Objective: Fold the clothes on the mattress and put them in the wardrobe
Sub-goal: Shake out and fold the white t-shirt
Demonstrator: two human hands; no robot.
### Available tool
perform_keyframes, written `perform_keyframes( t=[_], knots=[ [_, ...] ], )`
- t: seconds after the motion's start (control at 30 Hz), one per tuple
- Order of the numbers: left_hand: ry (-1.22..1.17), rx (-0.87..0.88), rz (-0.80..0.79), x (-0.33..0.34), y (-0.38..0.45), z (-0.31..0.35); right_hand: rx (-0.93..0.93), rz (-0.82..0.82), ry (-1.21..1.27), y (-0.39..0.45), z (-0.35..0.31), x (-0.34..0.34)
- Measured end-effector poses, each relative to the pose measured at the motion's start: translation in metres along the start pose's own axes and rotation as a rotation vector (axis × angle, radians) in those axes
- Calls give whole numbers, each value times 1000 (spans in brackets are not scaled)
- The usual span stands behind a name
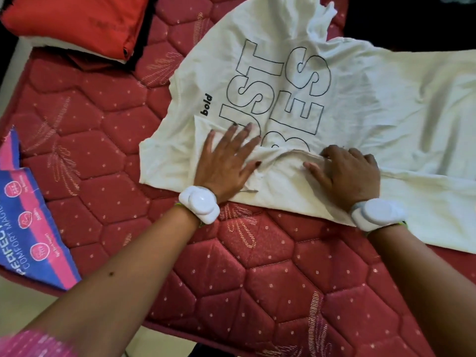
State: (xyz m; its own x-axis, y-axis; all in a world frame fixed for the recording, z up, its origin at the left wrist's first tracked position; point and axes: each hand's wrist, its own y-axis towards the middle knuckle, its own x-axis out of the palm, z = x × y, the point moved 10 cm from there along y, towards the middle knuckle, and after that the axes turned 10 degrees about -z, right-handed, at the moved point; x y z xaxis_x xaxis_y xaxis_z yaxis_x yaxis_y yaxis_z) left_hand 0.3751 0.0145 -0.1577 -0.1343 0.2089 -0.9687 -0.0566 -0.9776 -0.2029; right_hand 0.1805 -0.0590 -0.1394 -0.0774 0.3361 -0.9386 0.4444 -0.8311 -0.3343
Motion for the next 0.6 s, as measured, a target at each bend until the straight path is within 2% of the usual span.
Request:
perform_keyframes(
  t=[0.1,0.17,0.27,0.37,0.43,0.5,0.6],
  knots=[
    [6,-127,1,7,2,-2,60,-387,26,-3,53,5],
    [14,-145,72,-4,4,18,49,-506,-5,-12,78,5],
    [-7,57,119,-13,15,98,65,-565,161,-20,109,1],
    [18,177,4,11,23,162,143,-716,190,-40,153,12],
    [31,111,-59,26,28,170,201,-696,242,-53,188,15],
    [19,57,-73,26,31,174,264,-563,445,-65,217,8],
    [39,173,-74,25,31,214,424,-376,832,-89,257,7]
  ],
)
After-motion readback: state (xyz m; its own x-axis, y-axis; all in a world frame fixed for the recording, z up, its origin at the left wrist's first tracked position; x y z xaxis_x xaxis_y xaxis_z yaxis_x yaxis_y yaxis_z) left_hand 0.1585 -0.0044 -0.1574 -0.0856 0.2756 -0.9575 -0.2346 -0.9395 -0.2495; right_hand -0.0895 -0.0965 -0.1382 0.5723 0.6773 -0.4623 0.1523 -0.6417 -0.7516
